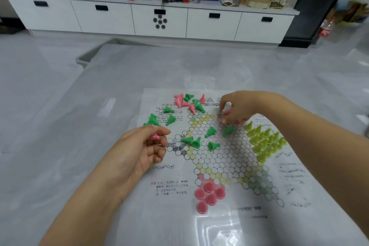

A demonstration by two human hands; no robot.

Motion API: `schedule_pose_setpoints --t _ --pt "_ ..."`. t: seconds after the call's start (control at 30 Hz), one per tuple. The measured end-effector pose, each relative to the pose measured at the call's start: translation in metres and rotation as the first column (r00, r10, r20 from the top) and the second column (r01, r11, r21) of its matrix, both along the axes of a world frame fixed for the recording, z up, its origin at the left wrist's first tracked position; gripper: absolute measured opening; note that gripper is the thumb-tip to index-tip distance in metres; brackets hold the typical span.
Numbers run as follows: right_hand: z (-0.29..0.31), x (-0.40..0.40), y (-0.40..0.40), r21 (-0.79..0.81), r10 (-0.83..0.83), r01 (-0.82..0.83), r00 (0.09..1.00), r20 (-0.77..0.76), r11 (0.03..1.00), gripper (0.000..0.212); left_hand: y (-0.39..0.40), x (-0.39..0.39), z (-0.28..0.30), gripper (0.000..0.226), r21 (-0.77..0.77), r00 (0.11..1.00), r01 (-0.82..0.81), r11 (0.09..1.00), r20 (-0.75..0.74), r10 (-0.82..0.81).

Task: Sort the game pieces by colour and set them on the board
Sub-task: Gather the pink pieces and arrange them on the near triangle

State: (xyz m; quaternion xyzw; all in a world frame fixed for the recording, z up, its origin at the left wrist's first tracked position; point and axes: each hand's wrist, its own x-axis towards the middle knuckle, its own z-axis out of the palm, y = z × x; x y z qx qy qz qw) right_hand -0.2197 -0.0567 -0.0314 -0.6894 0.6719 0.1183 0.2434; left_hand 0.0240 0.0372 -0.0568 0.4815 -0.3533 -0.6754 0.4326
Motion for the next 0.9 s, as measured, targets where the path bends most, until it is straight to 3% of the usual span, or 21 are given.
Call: schedule_pose_setpoints --t 0.23,0.37,0.5,0.6,0.73,0.8,0.9 --pt "-0.014 0.007 -0.004 -0.084 -0.070 0.076 0.994 0.079 0.994 0.014 0.000 0.002 0.000 0.023 -0.020 1.000 0.008 1.000 -0.010 -0.008" --pt "-0.017 0.009 -0.003 -0.132 -0.097 0.115 0.986 0.134 0.985 0.016 -0.001 0.003 -0.001 0.024 -0.024 1.000 0.006 1.000 -0.015 -0.006" --pt "-0.015 0.002 -0.001 -0.088 -0.203 0.238 0.934 0.294 0.967 0.015 -0.001 0.003 -0.001 0.024 -0.020 1.000 0.006 1.000 -0.025 -0.007" --pt "0.005 0.006 0.008 -0.011 -0.261 0.304 0.835 0.484 0.953 0.016 -0.001 0.001 -0.001 0.023 0.009 0.997 -0.012 1.000 -0.070 0.013" --pt "0.042 0.045 0.040 -0.061 -0.058 0.146 0.691 0.720 0.987 0.011 0.000 -0.008 0.001 0.018 0.097 0.968 -0.042 0.994 -0.241 0.065" --pt "0.045 0.075 0.065 -0.211 0.118 0.030 0.746 0.655 0.977 0.011 0.004 -0.015 0.001 0.018 0.160 0.934 0.000 0.987 -0.353 0.057" --pt "0.034 0.106 0.098 -0.468 0.327 -0.106 0.846 0.422 0.877 0.010 0.011 -0.024 0.002 0.025 0.193 0.858 0.150 0.970 -0.513 -0.030"
